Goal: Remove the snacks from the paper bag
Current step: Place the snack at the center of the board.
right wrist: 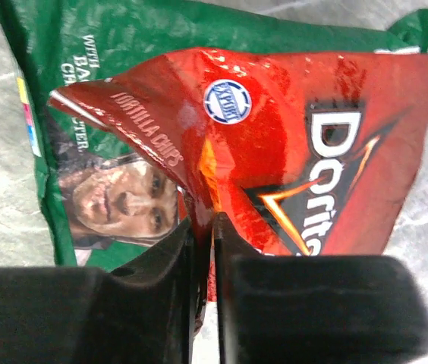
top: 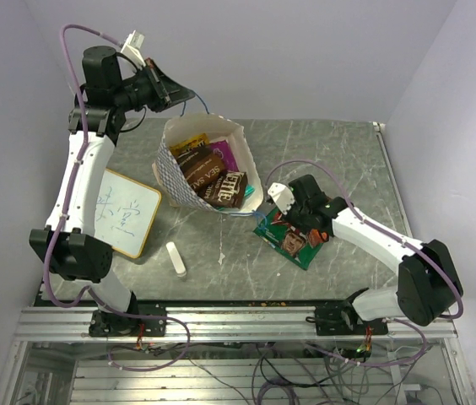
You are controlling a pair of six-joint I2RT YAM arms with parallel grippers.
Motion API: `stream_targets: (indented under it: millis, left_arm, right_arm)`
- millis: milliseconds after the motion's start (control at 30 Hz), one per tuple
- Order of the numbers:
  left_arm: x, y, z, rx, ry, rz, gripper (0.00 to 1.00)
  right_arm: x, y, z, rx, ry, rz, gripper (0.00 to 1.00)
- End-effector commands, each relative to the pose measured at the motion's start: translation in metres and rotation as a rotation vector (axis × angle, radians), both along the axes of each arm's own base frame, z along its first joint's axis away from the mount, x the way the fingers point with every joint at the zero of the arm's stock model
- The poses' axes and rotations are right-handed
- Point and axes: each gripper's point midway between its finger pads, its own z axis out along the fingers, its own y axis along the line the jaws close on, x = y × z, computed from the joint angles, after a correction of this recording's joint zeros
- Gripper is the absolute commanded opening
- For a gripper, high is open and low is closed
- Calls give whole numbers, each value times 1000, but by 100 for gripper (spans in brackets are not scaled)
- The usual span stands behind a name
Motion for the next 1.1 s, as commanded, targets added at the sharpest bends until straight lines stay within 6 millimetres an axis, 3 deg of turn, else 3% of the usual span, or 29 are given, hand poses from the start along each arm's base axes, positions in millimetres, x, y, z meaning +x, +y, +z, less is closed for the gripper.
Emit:
stream_targets:
  millis: [0,67,267,467,633,767,900,1067]
  left_arm:
    - [-11,3,19,-46,-50,0,7]
    - [-13,3,20,-63,-56,9,7]
    - [-26,4,10,-80,-22,24,7]
    - [-44,6,15,-63,-11,33,7]
    - [-60,3,23,-48,-27,31,7]
    - [-71,-3,22,-46,-36,20,7]
    - [-79,-12,17,-58,-38,-1,7]
    - [-80,-23,16,-59,-48,-33,7]
  right_arm:
    - [-7,22,-8,126,58,-16,26]
    - [-16,28,-14,167,100,-18,37]
    - [-41,45,-13,247,151,77,52]
    - [-48,59,-4,316,177,132,55]
    - [-36,59,49,425,7,64,64]
    - [-36,43,87,437,-125,30,74]
    - [-39,29,126,417,-232,56,75]
    - [-54,58,179,511,-337,349,75]
